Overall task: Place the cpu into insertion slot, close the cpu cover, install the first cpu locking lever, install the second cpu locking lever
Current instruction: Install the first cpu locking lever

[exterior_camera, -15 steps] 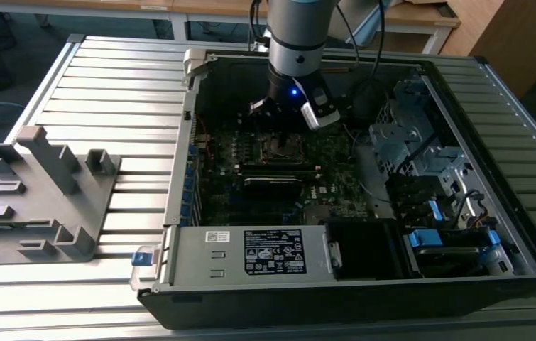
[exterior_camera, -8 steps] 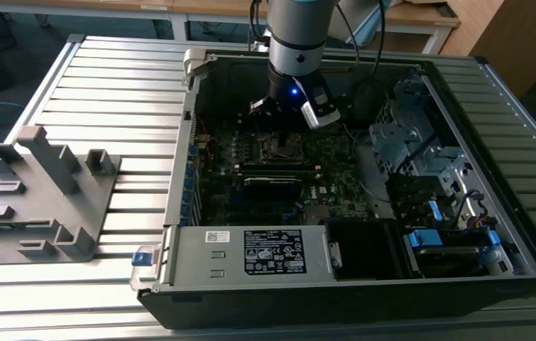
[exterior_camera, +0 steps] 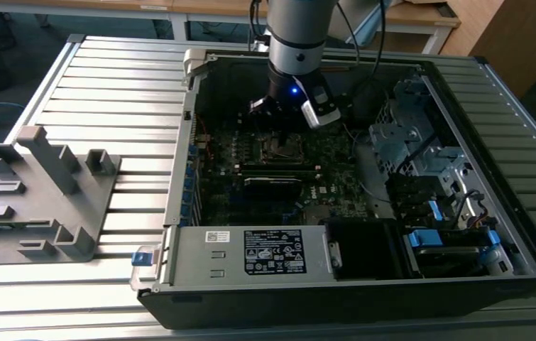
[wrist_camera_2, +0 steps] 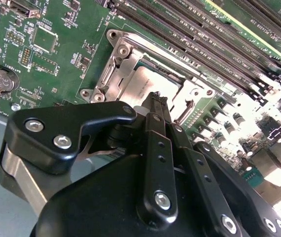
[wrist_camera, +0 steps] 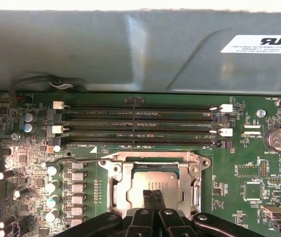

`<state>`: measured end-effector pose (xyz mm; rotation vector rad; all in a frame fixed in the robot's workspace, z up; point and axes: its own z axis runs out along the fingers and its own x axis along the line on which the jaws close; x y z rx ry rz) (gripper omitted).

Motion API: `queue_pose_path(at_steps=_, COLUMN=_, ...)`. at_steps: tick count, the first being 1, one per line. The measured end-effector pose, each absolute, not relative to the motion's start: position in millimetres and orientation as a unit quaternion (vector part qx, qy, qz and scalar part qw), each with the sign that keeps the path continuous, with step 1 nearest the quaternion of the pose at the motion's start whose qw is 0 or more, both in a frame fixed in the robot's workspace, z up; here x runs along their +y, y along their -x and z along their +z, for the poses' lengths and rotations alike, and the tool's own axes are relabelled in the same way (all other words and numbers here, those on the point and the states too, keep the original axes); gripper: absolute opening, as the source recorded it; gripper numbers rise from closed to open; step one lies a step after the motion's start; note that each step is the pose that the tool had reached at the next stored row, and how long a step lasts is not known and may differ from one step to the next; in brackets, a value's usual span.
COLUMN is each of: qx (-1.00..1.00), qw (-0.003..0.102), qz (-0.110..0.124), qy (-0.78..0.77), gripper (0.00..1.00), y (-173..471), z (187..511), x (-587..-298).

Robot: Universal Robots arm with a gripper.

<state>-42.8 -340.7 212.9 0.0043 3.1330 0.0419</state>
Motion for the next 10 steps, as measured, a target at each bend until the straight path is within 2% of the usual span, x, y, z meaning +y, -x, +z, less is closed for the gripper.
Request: queue_pose_path(at_steps=10, qx=1.0, qw=0.004, qz=0.013, qy=-0.001, gripper=0.11, y=42.8, z=222.1, x=-340.7)
